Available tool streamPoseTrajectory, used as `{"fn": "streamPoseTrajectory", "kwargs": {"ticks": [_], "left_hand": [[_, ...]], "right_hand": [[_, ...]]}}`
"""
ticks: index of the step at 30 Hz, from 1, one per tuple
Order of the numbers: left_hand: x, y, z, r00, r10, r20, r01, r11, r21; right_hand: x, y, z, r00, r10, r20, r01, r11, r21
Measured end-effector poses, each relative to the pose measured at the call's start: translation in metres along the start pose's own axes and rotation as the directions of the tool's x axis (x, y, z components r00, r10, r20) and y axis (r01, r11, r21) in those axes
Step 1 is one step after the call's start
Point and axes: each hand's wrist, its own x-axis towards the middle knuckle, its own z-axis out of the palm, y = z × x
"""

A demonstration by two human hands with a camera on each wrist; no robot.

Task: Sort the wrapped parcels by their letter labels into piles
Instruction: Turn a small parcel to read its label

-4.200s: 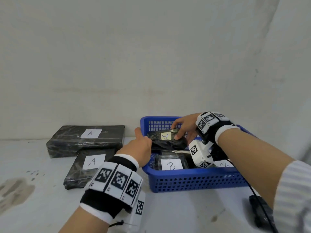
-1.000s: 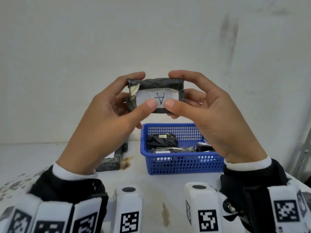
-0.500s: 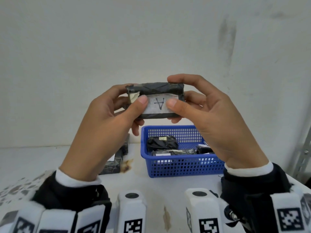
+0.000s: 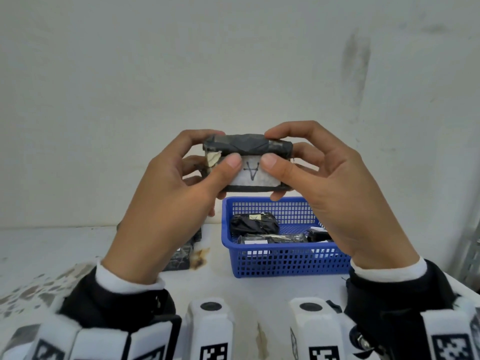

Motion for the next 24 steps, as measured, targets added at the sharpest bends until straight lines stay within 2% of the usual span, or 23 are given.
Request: {"fn": "streamPoseTrajectory", "kwargs": {"ticks": [4, 9, 14, 24], "left_hand": [[-0.0017, 0.0006, 0.0023, 0.999, -0.023, 0.028, 0.023, 1.0, 0.01], [-0.0009, 0.0008, 0.0029, 0.999, 0.001, 0.045, 0.002, 0.998, -0.059], [0.0004, 0.0007, 0.0002, 0.998, -0.036, 0.052, 0.043, 0.991, -0.13], [-0.0017, 0.0027, 0.0009, 0.998, -0.051, 0.024, 0.052, 0.997, -0.059]], "right_hand": [[-0.0007, 0.0005, -0.0029, 1.0, 0.004, 0.017, -0.004, 1.0, -0.027], [-0.0002, -0.0027, -0.002, 0.999, 0.037, 0.035, -0.037, 0.999, -0.013], [-0.0002, -0.0036, -0.0006, 0.998, 0.048, 0.048, -0.045, 0.997, -0.065], [-0.0011, -0.0052, 0.0036, 0.997, 0.057, 0.048, -0.052, 0.995, -0.086]]}}
